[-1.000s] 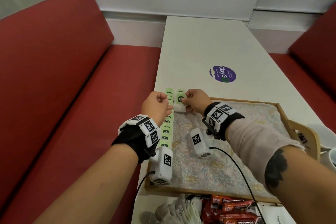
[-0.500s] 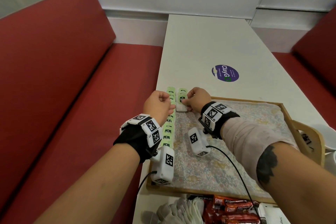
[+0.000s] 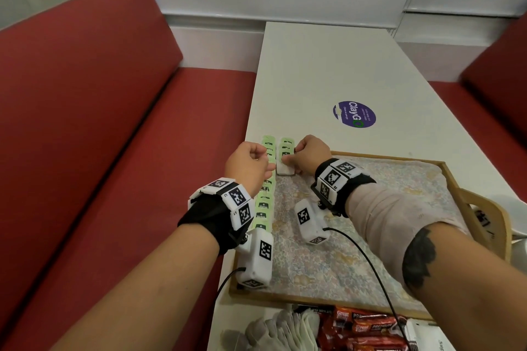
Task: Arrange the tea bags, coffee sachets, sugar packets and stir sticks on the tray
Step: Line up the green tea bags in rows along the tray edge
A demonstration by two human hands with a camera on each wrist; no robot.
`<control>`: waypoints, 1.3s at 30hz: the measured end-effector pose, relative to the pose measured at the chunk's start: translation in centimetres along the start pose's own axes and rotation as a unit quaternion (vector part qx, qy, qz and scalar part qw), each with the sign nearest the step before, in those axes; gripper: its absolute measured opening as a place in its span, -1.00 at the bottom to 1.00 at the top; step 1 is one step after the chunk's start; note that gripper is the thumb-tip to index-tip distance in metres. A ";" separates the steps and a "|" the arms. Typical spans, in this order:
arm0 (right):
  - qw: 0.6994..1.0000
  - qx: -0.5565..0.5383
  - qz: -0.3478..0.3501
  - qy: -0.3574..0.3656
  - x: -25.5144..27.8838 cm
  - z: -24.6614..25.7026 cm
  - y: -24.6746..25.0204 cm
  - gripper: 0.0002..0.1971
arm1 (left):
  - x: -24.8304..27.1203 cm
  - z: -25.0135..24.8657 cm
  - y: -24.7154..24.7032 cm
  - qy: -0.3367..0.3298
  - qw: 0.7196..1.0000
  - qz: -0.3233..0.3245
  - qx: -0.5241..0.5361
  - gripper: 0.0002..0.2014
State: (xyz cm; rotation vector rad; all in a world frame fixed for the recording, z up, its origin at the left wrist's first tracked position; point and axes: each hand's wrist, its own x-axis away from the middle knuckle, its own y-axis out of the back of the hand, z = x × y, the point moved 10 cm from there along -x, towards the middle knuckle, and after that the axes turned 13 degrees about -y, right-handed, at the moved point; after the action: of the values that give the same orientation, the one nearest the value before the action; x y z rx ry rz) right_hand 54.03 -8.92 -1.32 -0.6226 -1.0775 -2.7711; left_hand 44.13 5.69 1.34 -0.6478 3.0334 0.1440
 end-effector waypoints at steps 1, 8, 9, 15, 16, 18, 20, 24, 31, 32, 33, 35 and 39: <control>1.000 -0.001 0.003 -0.002 0.1 0.0 -0.1 -0.60 | 0.0 0.0 0.0 0.001 1.000 -0.002 0.000 -0.89; 0.998 0.056 -0.007 0.009 0.4 0.3 -0.2 -0.54 | 0.1 -0.1 0.0 0.003 1.000 -0.003 -0.011 -0.89; 0.999 0.053 -0.008 0.008 0.5 0.3 -0.1 -0.54 | 0.1 -0.2 0.0 0.005 1.000 0.001 -0.012 -0.89; 0.998 0.050 -0.011 0.033 1.9 0.9 1.1 -0.52 | 0.6 -1.4 -0.2 -0.004 0.999 0.029 -0.013 -0.88; 0.998 0.045 -0.013 0.036 2.2 0.9 1.3 -0.54 | 0.8 -1.7 -0.1 -0.011 0.999 0.027 -0.016 -0.87; 0.999 0.033 -0.019 0.037 3.0 0.9 1.8 -0.60 | 1.4 -2.5 0.2 -0.026 0.999 0.024 -0.027 -0.86; 0.999 0.026 -0.019 0.043 3.9 1.0 2.1 -0.62 | 2.0 -3.1 0.5 -0.037 0.998 0.023 -0.035 -0.83; 0.998 0.011 -0.019 0.063 6.4 1.2 2.6 -0.65 | 3.8 -3.9 1.6 -0.054 0.997 0.019 -0.044 -0.81; 0.993 -0.006 0.000 0.115 13.1 0.9 2.7 -0.71 | 8.3 -3.9 3.8 -0.069 0.994 0.050 -0.065 -0.81; 0.993 -0.009 0.008 0.121 14.1 0.7 2.6 -0.73 | 9.1 -3.8 4.2 -0.070 0.994 0.055 -0.070 -0.81; 0.992 -0.007 0.015 0.125 15.1 0.4 2.3 -0.74 | 10.0 -3.7 4.5 -0.071 0.993 0.061 -0.077 -0.82; 0.991 0.002 0.031 0.131 17.0 -0.3 1.7 -0.77 | 11.8 -3.2 5.1 -0.076 0.989 0.075 -0.099 -0.82; 0.987 0.019 0.065 0.145 20.5 -1.8 0.0 -0.81 | 15.1 -1.8 5.8 -0.071 0.981 0.109 -0.144 -0.83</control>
State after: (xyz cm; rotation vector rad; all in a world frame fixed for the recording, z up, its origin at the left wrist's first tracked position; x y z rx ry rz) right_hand 34.73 -9.09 5.85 -0.2616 -0.9842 -2.6168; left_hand 27.91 4.65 2.80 -0.2972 2.9585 0.6186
